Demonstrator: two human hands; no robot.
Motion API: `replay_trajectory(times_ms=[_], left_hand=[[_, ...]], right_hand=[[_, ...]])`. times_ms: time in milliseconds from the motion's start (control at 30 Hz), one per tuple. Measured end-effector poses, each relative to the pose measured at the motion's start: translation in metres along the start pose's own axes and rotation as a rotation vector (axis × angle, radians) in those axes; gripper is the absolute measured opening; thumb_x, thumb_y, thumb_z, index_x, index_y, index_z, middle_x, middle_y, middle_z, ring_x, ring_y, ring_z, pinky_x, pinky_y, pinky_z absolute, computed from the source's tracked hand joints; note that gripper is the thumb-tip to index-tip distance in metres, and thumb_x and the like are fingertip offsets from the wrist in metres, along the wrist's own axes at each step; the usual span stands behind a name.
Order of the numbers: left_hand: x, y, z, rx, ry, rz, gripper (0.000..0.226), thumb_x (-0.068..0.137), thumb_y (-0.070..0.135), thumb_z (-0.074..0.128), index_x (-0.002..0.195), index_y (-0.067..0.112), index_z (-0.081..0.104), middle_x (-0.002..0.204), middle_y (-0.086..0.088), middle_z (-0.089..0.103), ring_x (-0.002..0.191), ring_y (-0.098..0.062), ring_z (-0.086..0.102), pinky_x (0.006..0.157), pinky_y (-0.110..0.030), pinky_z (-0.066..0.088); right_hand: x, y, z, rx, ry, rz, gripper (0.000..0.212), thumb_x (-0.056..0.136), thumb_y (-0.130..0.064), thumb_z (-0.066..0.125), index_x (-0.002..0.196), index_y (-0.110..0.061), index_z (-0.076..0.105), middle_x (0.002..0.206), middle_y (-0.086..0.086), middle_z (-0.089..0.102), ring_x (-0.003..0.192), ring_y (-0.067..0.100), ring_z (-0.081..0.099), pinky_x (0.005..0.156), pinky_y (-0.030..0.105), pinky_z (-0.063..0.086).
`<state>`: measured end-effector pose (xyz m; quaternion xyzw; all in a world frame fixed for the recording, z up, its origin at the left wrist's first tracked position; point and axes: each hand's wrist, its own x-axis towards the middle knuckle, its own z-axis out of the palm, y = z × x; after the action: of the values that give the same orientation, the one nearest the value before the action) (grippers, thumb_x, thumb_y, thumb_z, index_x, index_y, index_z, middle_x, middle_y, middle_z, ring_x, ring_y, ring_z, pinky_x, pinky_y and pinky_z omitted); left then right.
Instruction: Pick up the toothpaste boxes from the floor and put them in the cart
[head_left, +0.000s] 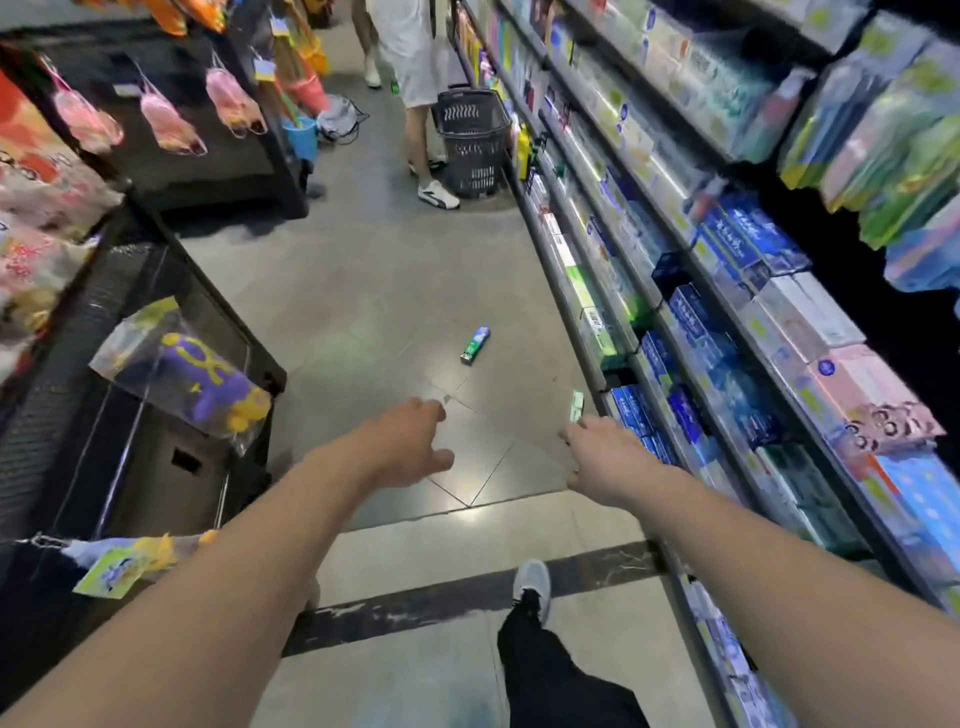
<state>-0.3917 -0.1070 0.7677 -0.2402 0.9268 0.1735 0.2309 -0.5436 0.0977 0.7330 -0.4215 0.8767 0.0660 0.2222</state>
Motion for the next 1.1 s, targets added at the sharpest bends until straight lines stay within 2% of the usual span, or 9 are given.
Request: replay_trajectory(times_ms=[167, 333, 500, 733, 867, 1033, 1100], left_hand=[[0.101, -0.001, -0.053, -0.013, -0.043, -0.013, 0.064, 0.089, 0.043, 0.059, 0.143, 0.017, 0.036, 0.143, -0.008, 0.041, 0.124, -0.029, 0.048, 0.103, -0.044, 0.041], [0.187, -0.006, -0.096, -0.055, -0.045, -0.01, 0.058, 0.091, 0.04, 0.059, 0.14, 0.016, 0.038, 0.141, -0.01, 0.042, 0.122, -0.028, 0.049, 0.103, -0.039, 0.041], [0.261, -0.023, -0.125, -0.064, -0.09, 0.015, 0.059, 0.091, 0.038, 0.058, 0.141, 0.015, 0.037, 0.141, -0.009, 0.042, 0.123, -0.027, 0.049, 0.102, -0.034, 0.04], [0.388, -0.065, -0.153, -0.008, -0.178, 0.089, 0.062, 0.09, 0.044, 0.056, 0.143, 0.018, 0.035, 0.144, -0.005, 0.041, 0.126, -0.025, 0.047, 0.105, -0.038, 0.04], [0.474, -0.082, -0.16, 0.062, -0.194, 0.137, 0.059, 0.091, 0.044, 0.054, 0.141, 0.019, 0.037, 0.143, -0.004, 0.04, 0.127, -0.026, 0.046, 0.103, -0.038, 0.039], [0.602, -0.099, -0.126, 0.091, -0.208, 0.17, 0.059, 0.093, 0.044, 0.051, 0.143, 0.018, 0.034, 0.142, -0.005, 0.039, 0.124, -0.028, 0.047, 0.1, -0.035, 0.039], [0.654, -0.105, -0.093, 0.069, -0.219, 0.143, 0.06, 0.094, 0.043, 0.051, 0.145, 0.017, 0.033, 0.144, -0.005, 0.038, 0.125, -0.027, 0.046, 0.101, -0.035, 0.037]], right_hand=[[0.105, 0.035, -0.044, 0.026, -0.014, 0.005, 0.05, 0.088, -0.028, 0.055, 0.136, -0.016, 0.047, 0.132, 0.01, 0.049, 0.123, 0.029, 0.046, 0.097, 0.036, 0.041], [0.188, 0.061, -0.076, 0.034, -0.007, 0.003, 0.051, 0.089, -0.028, 0.058, 0.136, -0.015, 0.047, 0.133, 0.012, 0.048, 0.124, 0.03, 0.045, 0.101, 0.037, 0.038], [0.254, 0.076, -0.091, 0.076, -0.024, 0.031, 0.049, 0.09, -0.028, 0.057, 0.135, -0.014, 0.045, 0.132, 0.012, 0.048, 0.124, 0.03, 0.045, 0.1, 0.036, 0.038], [0.359, 0.088, -0.096, 0.15, -0.074, 0.164, 0.051, 0.091, -0.025, 0.055, 0.139, -0.015, 0.04, 0.136, 0.009, 0.044, 0.128, 0.027, 0.041, 0.101, 0.033, 0.035], [0.427, 0.102, -0.084, 0.265, -0.073, 0.301, 0.059, 0.091, -0.028, 0.055, 0.144, -0.017, 0.033, 0.137, 0.007, 0.042, 0.128, 0.025, 0.042, 0.1, 0.032, 0.036], [0.519, 0.132, -0.034, 0.321, -0.079, 0.462, 0.051, 0.088, -0.027, 0.055, 0.136, -0.02, 0.038, 0.128, 0.004, 0.047, 0.121, 0.023, 0.048, 0.095, 0.032, 0.04], [0.556, 0.148, 0.004, 0.36, -0.035, 0.508, 0.048, 0.082, -0.026, 0.056, 0.127, -0.018, 0.044, 0.115, 0.005, 0.053, 0.107, 0.026, 0.058, 0.082, 0.033, 0.048]])
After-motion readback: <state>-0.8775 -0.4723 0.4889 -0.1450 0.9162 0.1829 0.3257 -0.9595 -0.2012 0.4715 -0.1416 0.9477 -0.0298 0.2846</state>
